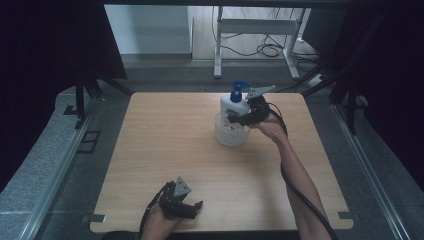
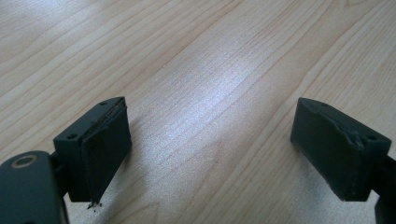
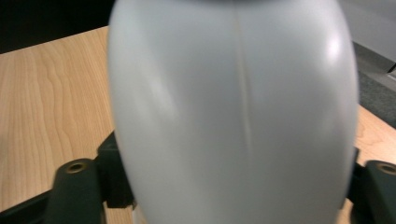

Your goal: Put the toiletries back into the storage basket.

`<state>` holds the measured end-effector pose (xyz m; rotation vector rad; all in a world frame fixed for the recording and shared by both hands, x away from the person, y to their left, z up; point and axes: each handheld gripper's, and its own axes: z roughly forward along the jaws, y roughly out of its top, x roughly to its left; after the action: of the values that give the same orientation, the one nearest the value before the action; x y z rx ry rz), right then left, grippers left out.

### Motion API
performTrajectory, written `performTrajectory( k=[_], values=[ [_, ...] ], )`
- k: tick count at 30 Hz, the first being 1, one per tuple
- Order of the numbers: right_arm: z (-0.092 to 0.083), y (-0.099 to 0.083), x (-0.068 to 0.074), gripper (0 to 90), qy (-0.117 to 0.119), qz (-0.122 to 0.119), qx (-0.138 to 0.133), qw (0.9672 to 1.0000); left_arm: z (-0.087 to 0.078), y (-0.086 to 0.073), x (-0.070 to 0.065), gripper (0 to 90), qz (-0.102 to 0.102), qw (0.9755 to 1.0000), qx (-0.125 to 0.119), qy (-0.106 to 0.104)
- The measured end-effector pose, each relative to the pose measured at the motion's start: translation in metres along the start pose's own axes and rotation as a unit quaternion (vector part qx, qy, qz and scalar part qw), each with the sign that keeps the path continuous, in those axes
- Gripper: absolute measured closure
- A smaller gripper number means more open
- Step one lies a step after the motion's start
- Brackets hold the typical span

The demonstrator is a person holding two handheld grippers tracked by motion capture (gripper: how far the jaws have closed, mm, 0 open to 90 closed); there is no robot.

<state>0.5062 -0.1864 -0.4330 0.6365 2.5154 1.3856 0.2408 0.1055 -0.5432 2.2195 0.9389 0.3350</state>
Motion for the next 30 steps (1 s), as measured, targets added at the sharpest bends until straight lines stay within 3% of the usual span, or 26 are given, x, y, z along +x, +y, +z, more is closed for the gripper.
performTrajectory(
  k=[4, 11, 15, 23, 30],
  values=[
    [-0.003, 0.002, 0.002, 17.2, -0.004, -0.002, -0.004, 1.0, 0.0, 0.0, 0.0, 11.6, 0.0, 1.0, 0.0, 0.0],
    [-0.009, 0.008, 0.007, 13.3, -0.01, -0.006, -0.013, 0.9999, 0.0, 0.0, 0.0, 11.6, 0.001, 1.0, 0.001, 0.0],
    [-0.012, 0.011, 0.01, 12.5, -0.023, -0.013, -0.014, 0.9996, 0.0, 0.0, 0.0, 11.6, 0.001, 1.0, 0.0, 0.0],
    [-0.021, 0.013, 0.012, 0.0, -0.045, -0.002, -0.01, 0.999, 0.0, 0.0, 0.0, 11.6, 0.001, 1.0, 0.0, 0.0],
    [-0.031, 0.011, 0.018, 0.0, -0.055, -0.001, -0.01, 0.9984, 0.0, 0.0, 0.0, 11.6, 0.001, 1.0, 0.0, 0.0]
  ],
)
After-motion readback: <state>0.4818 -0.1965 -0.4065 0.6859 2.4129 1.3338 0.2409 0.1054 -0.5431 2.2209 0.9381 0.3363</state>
